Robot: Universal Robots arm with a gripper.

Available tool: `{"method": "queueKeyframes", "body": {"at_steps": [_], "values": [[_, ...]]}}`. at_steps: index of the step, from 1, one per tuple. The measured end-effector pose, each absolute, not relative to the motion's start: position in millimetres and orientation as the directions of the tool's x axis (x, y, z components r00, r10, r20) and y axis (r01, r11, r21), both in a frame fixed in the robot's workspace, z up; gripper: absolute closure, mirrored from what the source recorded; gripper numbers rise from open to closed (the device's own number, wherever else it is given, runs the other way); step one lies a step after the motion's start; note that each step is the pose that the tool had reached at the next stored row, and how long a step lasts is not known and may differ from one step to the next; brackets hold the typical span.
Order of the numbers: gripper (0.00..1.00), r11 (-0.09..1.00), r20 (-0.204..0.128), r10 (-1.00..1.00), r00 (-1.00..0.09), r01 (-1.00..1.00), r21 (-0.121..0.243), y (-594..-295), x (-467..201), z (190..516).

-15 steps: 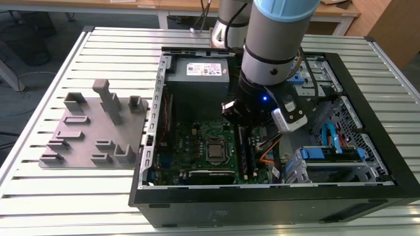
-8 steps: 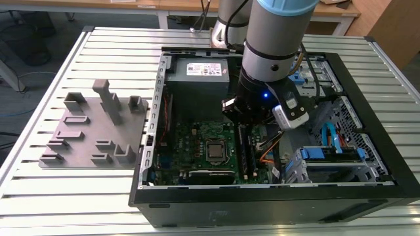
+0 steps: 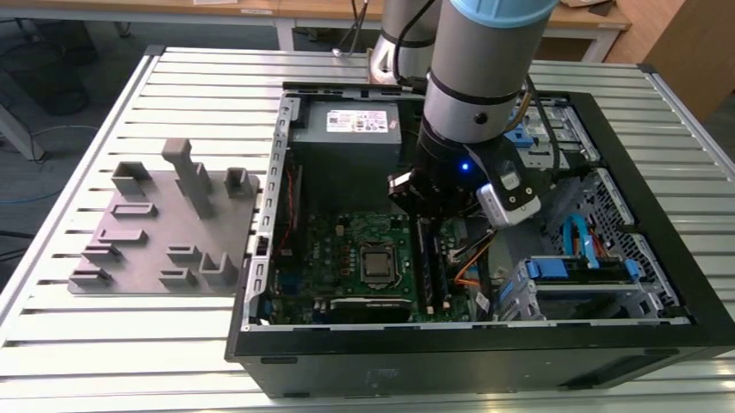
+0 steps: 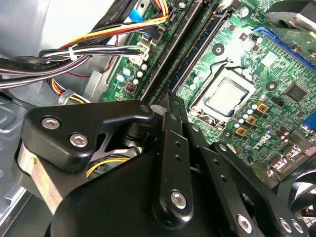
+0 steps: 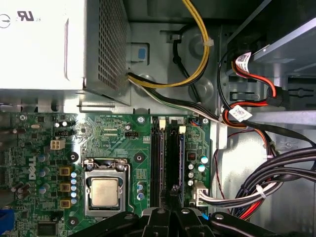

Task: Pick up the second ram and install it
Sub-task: 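Press down the second ram until it locks into place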

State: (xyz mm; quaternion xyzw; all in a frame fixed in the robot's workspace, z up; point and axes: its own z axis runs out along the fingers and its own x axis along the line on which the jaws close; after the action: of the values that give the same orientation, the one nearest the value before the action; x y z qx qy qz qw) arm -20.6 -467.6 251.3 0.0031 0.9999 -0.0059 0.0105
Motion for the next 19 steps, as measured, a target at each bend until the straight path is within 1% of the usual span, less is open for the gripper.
{"method": "queueKeyframes", "body": {"at_steps": [3,9,19], "values": [[0.90,1.000,-0.021,0.006,-1.000,0.006,-0.012,-468,-21,251],[0.90,1.000,-0.021,0.006,-1.000,0.006,-0.012,-467,-21,240],[0.90,1.000,-0.021,0.006,-1.000,0.007,-0.009,-441,-26,228]]}}
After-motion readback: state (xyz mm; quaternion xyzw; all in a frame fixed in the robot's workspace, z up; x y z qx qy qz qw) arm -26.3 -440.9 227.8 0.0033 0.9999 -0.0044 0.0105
